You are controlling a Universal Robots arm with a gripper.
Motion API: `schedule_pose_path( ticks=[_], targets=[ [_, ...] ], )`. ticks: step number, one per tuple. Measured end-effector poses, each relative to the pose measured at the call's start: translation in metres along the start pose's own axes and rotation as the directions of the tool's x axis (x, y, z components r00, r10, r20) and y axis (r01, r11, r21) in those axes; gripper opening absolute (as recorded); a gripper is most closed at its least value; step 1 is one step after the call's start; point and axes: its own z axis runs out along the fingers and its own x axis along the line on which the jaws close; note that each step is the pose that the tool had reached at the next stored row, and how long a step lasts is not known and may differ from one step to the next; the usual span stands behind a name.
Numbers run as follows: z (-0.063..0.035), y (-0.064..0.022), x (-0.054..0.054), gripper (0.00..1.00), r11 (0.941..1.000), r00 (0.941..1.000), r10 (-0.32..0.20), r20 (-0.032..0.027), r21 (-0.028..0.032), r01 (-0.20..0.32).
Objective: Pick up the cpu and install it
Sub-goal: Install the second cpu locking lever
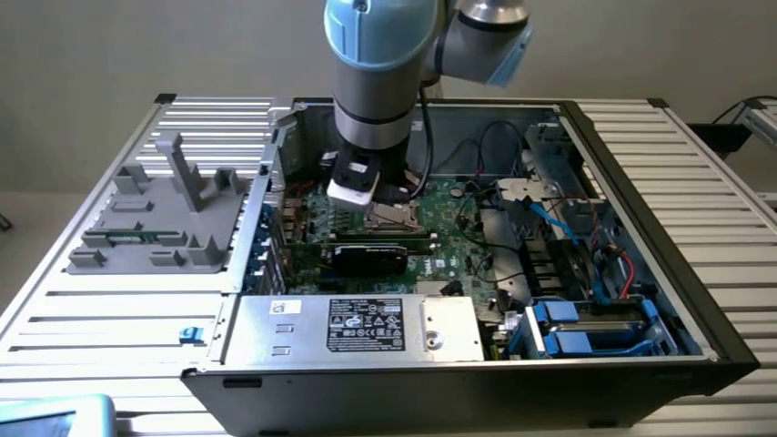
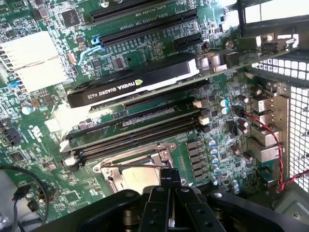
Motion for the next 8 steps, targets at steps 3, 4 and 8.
schedule_pose_path(
  ticks=[3,4,8],
  targets=[
    [0.0038,0.0025,0.001,0.11,1.0000,1.0000,0.002,0.0022,-0.0008,-0.002],
    [0.0053,0.0032,0.001,0.11,1.0000,1.0000,0.003,0.0028,-0.0009,-0.003],
    [0.0120,0.0057,0.001,0.11,1.0000,1.0000,0.005,0.0046,-0.0017,-0.005]
  ],
)
